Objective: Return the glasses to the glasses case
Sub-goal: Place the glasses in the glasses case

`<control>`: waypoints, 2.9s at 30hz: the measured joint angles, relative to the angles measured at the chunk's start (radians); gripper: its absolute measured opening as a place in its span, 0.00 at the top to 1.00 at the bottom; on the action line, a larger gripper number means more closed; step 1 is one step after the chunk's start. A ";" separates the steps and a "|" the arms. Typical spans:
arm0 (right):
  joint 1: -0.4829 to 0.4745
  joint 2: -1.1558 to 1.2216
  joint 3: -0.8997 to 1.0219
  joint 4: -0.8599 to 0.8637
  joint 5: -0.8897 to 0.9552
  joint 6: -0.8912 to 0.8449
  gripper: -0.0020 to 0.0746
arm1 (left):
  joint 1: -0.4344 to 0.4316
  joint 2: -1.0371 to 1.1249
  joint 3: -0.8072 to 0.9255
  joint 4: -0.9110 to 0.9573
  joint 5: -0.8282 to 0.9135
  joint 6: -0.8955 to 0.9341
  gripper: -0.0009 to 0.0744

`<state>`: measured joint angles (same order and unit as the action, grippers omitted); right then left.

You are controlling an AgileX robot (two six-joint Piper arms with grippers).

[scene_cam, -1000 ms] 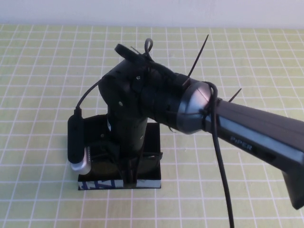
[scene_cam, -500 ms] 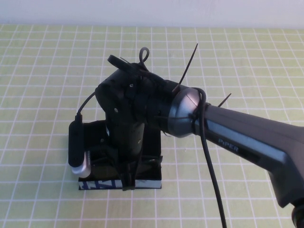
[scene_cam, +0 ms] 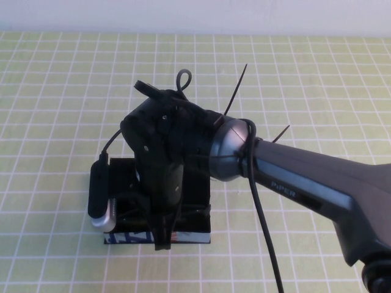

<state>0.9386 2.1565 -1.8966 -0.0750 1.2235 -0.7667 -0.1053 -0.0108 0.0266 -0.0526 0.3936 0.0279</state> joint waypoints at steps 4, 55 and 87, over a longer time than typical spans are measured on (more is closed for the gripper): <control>0.000 0.000 0.000 0.000 0.000 0.011 0.96 | 0.000 0.000 0.000 0.000 0.000 0.000 0.99; -0.011 0.000 -0.049 0.037 0.002 0.111 0.96 | 0.000 0.000 0.000 0.000 0.000 0.000 0.99; -0.023 0.039 -0.047 0.046 0.002 0.117 0.66 | 0.000 0.000 0.000 0.000 0.000 0.000 0.99</control>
<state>0.9155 2.1952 -1.9438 -0.0293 1.2258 -0.6499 -0.1053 -0.0108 0.0266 -0.0526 0.3936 0.0279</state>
